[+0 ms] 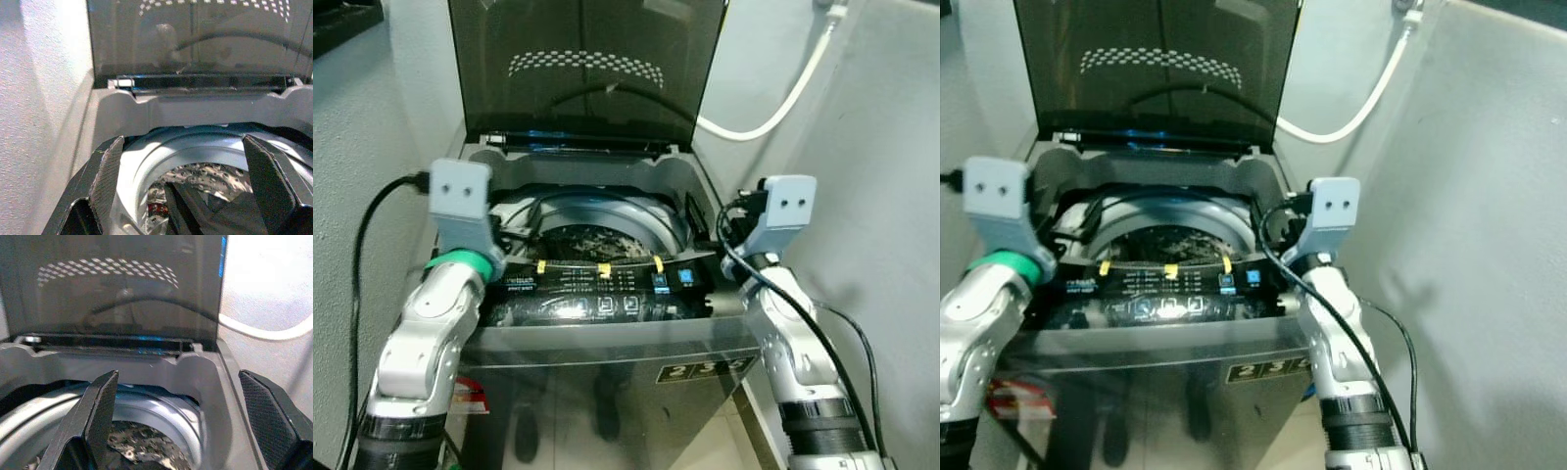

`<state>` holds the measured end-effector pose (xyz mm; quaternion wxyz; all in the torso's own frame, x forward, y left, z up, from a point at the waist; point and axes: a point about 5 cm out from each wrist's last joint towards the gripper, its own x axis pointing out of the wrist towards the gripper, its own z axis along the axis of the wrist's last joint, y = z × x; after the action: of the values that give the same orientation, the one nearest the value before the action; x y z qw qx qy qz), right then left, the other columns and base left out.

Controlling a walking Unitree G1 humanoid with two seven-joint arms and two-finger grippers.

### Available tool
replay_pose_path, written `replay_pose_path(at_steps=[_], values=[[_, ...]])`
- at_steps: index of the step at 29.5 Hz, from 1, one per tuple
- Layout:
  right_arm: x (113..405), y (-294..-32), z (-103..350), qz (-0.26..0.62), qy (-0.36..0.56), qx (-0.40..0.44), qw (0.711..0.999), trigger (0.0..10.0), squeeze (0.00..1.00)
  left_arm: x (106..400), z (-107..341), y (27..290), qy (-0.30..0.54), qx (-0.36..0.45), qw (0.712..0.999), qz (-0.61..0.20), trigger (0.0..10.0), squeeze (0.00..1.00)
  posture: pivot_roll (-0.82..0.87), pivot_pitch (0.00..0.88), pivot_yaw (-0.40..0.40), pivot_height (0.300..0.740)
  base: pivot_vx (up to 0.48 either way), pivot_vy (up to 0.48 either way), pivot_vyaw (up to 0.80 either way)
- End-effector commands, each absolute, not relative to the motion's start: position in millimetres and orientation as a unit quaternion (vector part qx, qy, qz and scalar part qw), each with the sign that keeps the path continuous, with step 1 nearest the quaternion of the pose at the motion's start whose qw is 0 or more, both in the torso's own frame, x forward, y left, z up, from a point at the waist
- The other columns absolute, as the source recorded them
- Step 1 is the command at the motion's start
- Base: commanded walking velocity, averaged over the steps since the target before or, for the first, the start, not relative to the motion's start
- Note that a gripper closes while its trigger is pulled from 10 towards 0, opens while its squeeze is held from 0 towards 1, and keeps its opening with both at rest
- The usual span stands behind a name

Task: Clothes washing

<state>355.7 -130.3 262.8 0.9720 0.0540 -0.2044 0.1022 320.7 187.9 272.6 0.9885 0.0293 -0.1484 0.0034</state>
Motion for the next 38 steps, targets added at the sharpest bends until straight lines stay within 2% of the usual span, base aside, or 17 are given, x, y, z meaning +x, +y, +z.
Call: replay_pose_path(at_steps=[1, 10, 21, 29, 31, 38], values=[[358, -132, 262, 0.102, -0.202, 0.057, 0.972, 10.0, 0.00, 319, 272, 188, -0.143, 0.043, 0.989, 0.007, 10.0, 0.00, 0.05, 0.016, -0.066, 0.740, 0.000, 0.000, 0.00], [357, -117, 244, 0.135, -0.159, 0.019, 0.978, 10.0, 0.00, 320, 269, 178, -0.137, 0.029, 0.990, 0.012, 10.0, 0.00, 0.02, 0.008, -0.048, 0.740, 0.000, -0.134, 0.00], [353, -122, 236, 0.125, -0.151, 0.011, 0.981, 10.0, 0.00, 315, 259, 173, -0.127, 0.015, 0.992, 0.016, 10.0, 0.00, 0.01, 0.012, -0.039, 0.740, 0.000, -0.163, 0.00], [352, -122, 235, 0.128, -0.150, 0.006, 0.980, 10.0, 0.00, 314, 259, 172, -0.127, 0.009, 0.992, 0.020, 10.0, 0.00, 0.01, 0.019, -0.046, 0.740, 0.000, -0.390, 0.00], [352, -121, 235, 0.130, -0.150, 0.002, 0.980, 10.0, 0.00, 312, 259, 174, -0.127, -0.024, 0.991, 0.026, 10.0, 0.00, 0.01, 0.024, -0.049, 0.740, 0.000, 0.238, 0.00], [352, -120, 235, 0.132, -0.148, -0.001, 0.980, 10.0, 0.00, 310, 261, 177, -0.133, -0.025, 0.990, 0.030, 10.0, 0.00, 0.01, 0.027, -0.051, 0.740, 0.000, 0.476, 0.00]])
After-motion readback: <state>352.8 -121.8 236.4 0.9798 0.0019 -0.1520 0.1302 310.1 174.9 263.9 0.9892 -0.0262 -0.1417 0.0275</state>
